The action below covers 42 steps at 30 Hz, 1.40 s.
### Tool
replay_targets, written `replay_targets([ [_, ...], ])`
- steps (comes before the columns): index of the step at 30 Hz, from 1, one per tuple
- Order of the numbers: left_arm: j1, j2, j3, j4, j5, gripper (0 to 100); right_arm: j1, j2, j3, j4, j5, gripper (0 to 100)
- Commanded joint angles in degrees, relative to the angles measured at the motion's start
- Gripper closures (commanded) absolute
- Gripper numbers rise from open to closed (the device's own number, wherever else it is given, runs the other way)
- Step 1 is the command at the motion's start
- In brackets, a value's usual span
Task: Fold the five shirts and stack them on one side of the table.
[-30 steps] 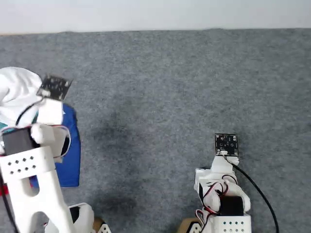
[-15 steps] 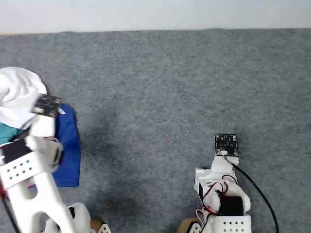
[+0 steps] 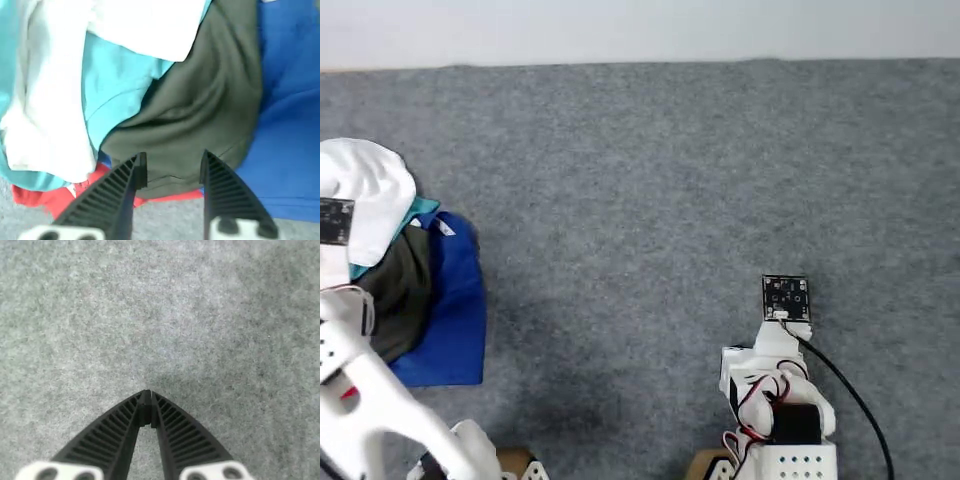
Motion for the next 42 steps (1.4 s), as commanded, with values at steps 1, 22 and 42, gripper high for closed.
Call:
replay_targets([
  [1, 1.1, 1.3, -3.1, 2.6, -0.7, 82, -0.1, -0.2, 0.9, 0.0, -0.2, 98.9],
  [22, 11.6, 6.2, 3.3, -0.3, -1.1, 82, -0.1, -0.2, 0.9, 0.0, -0.2, 98.9],
  [42, 7.0, 33.4, -8.8, -7.0, -1.2, 82, -0.1, -0.2, 0.9, 0.0, -0.3, 98.9],
])
